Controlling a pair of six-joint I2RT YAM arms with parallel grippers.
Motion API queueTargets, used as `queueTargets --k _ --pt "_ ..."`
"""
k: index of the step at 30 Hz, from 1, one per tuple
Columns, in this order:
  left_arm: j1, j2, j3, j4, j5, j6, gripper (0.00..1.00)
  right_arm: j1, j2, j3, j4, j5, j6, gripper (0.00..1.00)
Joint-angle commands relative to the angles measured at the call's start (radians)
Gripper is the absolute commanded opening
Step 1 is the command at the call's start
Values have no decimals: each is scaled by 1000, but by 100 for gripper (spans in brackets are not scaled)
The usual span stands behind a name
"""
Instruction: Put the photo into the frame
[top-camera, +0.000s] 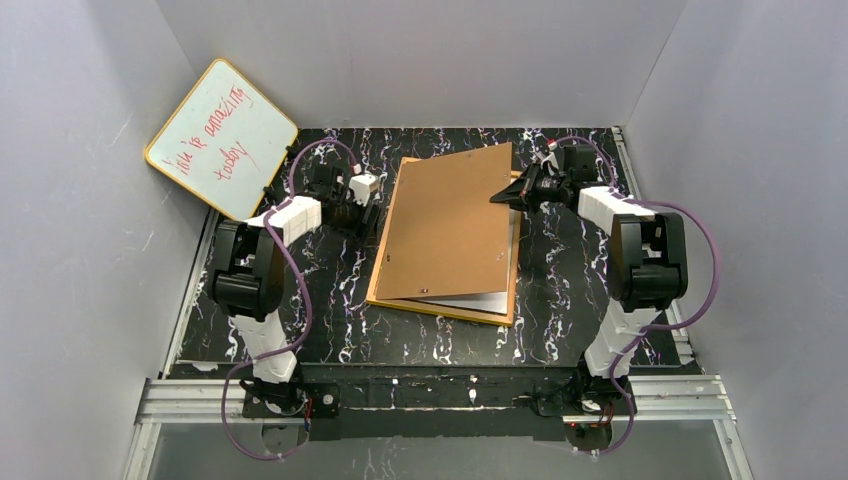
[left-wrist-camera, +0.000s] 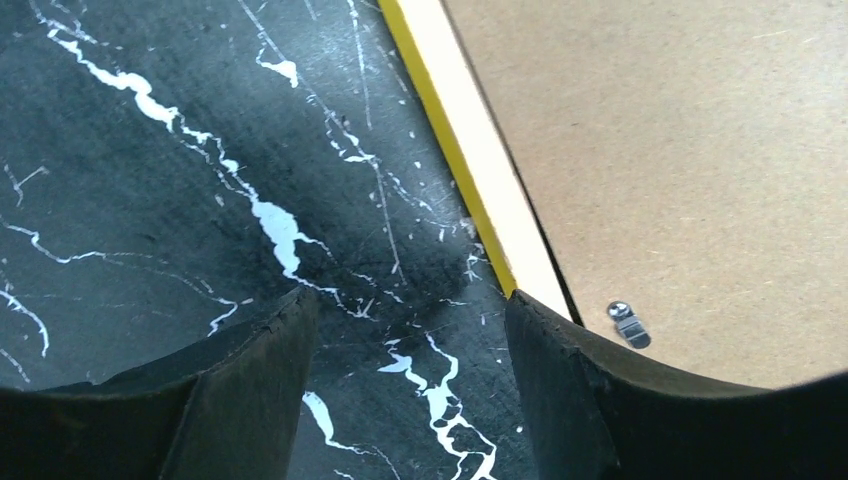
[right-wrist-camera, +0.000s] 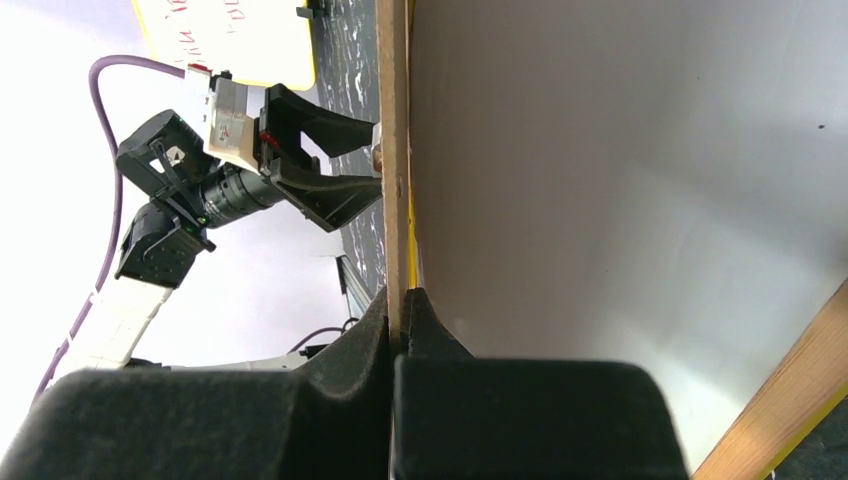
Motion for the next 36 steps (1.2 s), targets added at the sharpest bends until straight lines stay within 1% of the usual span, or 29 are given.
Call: queueTargets --k 1,9,18,31,36 --pt "-12 -28 -11 -24 36 17 66 -1 4 -1 27 -4 -4 1" --pt "-25 -39 -10 -47 68 28 65 -4 -5 -1 -74 55 -80 1" --pt "-46 -41 -19 -71 82 52 71 -11 -36 -43 -58 90 -77 1" --pt "-51 -43 -23 -81 74 72 71 -33 -58 -58 -89 139 -101 1" --pt "-51 -39 -17 -87 81 67 71 -36 -59 -78 -54 147 -83 1"
